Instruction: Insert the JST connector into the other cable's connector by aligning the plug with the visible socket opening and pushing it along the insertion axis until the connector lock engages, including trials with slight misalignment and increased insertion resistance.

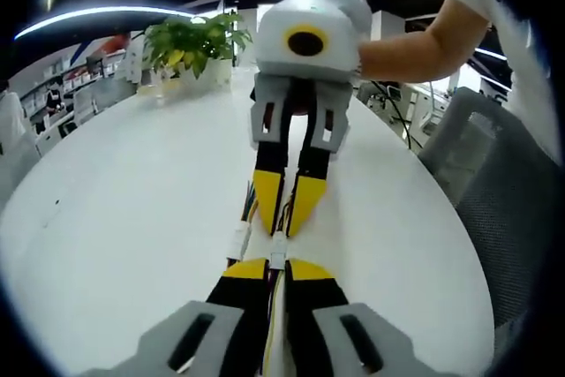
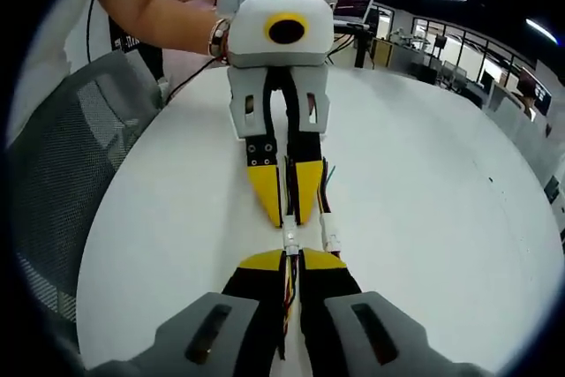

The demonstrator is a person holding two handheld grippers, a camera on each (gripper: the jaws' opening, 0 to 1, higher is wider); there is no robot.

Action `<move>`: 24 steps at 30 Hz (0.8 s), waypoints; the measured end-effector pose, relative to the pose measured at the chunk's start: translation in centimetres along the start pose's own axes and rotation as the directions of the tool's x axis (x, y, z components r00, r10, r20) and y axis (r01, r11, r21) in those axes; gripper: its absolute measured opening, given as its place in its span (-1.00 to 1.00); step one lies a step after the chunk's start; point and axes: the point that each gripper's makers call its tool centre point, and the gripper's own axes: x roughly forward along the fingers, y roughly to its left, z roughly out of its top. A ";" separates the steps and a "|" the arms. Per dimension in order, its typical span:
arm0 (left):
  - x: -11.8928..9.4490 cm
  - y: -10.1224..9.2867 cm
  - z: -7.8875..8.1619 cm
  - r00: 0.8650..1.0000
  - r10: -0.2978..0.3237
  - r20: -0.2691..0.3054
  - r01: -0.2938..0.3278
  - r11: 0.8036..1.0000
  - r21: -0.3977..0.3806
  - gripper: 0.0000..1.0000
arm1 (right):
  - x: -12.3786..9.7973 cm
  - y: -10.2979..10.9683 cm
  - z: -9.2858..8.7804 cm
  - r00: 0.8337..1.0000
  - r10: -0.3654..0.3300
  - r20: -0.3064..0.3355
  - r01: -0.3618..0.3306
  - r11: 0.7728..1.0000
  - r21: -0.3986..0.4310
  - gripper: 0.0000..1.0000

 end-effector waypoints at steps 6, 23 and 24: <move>0.0 0.0 0.0 1.000 -0.003 0.001 0.003 1.000 0.006 -0.99 | 0.0 0.1 0.1 1.000 0.000 0.007 0.000 1.000 0.005 -0.95; 0.1 -0.1 0.1 1.000 -0.002 0.002 0.002 1.000 0.010 -0.98 | 0.0 0.1 0.0 1.000 -0.002 0.000 0.002 1.000 0.012 -0.92; 0.1 -0.1 0.1 1.000 -0.002 0.001 0.002 1.000 0.012 -0.98 | 0.0 0.2 0.0 1.000 -0.001 0.000 0.001 1.000 0.013 -0.92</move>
